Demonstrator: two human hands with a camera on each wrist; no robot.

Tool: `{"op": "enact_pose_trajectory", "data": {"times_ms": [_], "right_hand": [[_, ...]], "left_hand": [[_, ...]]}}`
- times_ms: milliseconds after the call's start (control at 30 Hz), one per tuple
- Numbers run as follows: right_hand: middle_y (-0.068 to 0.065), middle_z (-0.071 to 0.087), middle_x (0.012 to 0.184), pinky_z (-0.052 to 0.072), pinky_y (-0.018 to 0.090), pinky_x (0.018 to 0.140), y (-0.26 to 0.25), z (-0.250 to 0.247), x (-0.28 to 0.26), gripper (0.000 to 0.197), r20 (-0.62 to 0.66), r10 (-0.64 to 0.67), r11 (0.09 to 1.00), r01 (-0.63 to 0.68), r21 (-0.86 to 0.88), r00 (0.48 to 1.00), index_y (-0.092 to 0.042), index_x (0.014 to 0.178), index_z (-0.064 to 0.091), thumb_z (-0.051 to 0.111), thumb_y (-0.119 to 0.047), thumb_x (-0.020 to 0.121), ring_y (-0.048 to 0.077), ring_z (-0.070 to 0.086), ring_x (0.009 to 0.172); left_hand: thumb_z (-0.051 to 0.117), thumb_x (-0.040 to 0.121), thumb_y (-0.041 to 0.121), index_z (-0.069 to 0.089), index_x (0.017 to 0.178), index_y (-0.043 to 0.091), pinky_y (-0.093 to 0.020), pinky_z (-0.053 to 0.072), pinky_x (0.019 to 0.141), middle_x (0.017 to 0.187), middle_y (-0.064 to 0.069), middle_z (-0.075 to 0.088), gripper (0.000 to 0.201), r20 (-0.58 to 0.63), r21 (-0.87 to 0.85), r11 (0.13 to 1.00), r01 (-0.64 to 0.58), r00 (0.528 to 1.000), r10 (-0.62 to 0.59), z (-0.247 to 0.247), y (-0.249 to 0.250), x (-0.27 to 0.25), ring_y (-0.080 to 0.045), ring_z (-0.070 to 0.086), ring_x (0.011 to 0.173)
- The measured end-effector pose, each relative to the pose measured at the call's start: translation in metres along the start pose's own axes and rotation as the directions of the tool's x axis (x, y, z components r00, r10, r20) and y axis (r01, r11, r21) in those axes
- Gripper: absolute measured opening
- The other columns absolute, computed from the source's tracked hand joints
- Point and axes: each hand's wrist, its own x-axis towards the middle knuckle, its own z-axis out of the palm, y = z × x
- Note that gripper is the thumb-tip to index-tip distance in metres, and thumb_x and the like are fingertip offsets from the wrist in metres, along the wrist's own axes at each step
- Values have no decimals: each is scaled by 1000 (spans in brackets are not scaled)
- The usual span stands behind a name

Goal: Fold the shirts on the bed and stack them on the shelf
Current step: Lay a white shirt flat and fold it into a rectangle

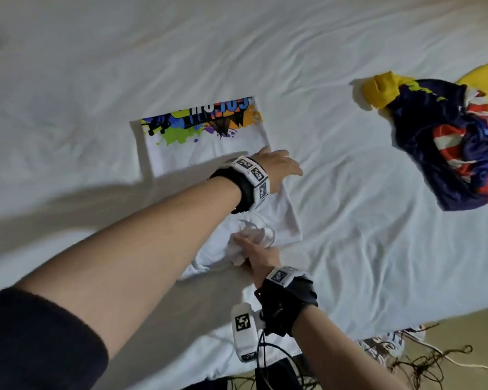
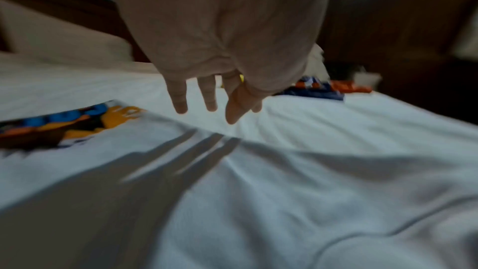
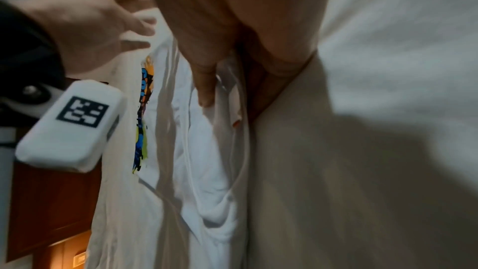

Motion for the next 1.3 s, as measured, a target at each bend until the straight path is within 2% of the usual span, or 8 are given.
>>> {"op": "enact_pose_trajectory", "data": {"times_ms": [133, 267, 433, 700, 800, 967, 1167, 1300], "right_hand": [[12, 73, 70, 59, 50, 74, 5, -8, 13, 29, -24, 9, 999, -10, -49, 1000, -8, 62, 73, 94, -26, 52, 33, 72, 77], [10, 75, 77, 59, 53, 74, 3, -29, 28, 63, 83, -24, 991, 35, -127, 996, -15, 75, 78, 94, -52, 27, 30, 73, 77], [16, 72, 77, 60, 46, 69, -76, -106, 23, 41, -67, -85, 958, 63, -281, 994, -5, 79, 66, 91, -27, 56, 33, 71, 74], [2, 65, 70, 43, 18, 45, -246, -206, 69, 18, -201, -530, 799, 406, -444, 824, -18, 90, 67, 75, -32, 81, 16, 58, 55], [1, 64, 68, 41, 16, 42, -238, -219, 62, 28, -249, -454, 853, 337, -397, 855, -20, 86, 68, 75, -46, 78, 14, 58, 57], [12, 73, 75, 59, 43, 80, -182, -239, 56, 53, -393, -228, 969, 168, -182, 891, -15, 65, 72, 76, -66, 51, 30, 70, 78], [19, 65, 69, 59, 34, 62, -112, -192, 24, 38, -288, -109, 939, 193, 285, 951, 5, 90, 68, 83, -26, 74, 30, 67, 66], [18, 61, 66, 59, 40, 68, -82, -123, 28, 34, -135, -97, 953, 131, 273, 986, -2, 84, 63, 84, -25, 71, 30, 63, 65]], "left_hand": [[52, 85, 1, 48, 134, 16, -63, 9, 115, 131, -5, 52, 51, 113, 305, 952, -20, 993, -15, 9, 4, 31, -23, 36, 132], [56, 90, 10, 64, 115, 15, -48, 32, 106, 116, -4, 62, 26, 161, 304, 952, -21, 986, -30, 7, -1, 48, -27, 52, 119], [53, 98, 24, 61, 118, 20, -39, 44, 89, 131, -2, 54, 23, -65, -100, 978, 185, 979, -192, -15, -13, 76, -28, 54, 118], [55, 93, 28, 62, 116, 12, -35, 42, 97, 129, -10, 59, 28, -334, -593, 746, 304, 749, -571, -54, -28, 129, -32, 54, 118], [47, 87, 49, 65, 110, 20, -38, 39, 99, 124, -8, 63, 41, -209, -546, 694, 469, 727, -655, -49, -42, 119, -32, 56, 115], [44, 80, 53, 62, 105, 21, -41, 40, 91, 123, -16, 61, 44, -105, -393, 710, 584, 739, -665, -38, -69, 86, -38, 56, 110], [49, 70, 47, 56, 74, 12, -34, 43, 69, 91, -16, 63, 37, -33, -399, 718, 570, 774, -633, -35, -85, 68, -36, 59, 84], [57, 84, 43, 54, 61, 11, -31, 39, 61, 77, -17, 63, 40, -97, -497, 676, 544, 739, -667, -26, -91, 57, -36, 62, 77]]}}
